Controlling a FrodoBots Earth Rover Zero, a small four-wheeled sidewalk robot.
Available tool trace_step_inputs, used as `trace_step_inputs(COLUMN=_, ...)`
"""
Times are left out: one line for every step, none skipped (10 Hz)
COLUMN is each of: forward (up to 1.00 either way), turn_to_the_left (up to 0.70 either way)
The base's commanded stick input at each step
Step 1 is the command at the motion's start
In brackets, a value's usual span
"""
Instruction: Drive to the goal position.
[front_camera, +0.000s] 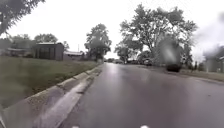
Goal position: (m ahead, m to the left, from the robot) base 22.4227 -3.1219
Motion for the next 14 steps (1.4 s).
trace_step_inputs(forward=0.50, turn_to_the_left=0.00)
trace_step_inputs(forward=0.50, turn_to_the_left=0.00)
trace_step_inputs(forward=0.50, turn_to_the_left=0.00)
trace_step_inputs(forward=0.50, turn_to_the_left=0.00)
trace_step_inputs(forward=0.50, turn_to_the_left=0.00)
trace_step_inputs(forward=0.50, turn_to_the_left=0.00)
trace_step_inputs(forward=0.50, turn_to_the_left=0.00)
trace_step_inputs(forward=0.50, turn_to_the_left=0.00)
trace_step_inputs(forward=0.50, turn_to_the_left=-0.04)
trace_step_inputs(forward=0.50, turn_to_the_left=-0.46)
trace_step_inputs(forward=0.50, turn_to_the_left=0.00)
trace_step_inputs(forward=0.50, turn_to_the_left=0.00)
trace_step_inputs(forward=0.50, turn_to_the_left=0.00)
trace_step_inputs(forward=0.50, turn_to_the_left=0.00)
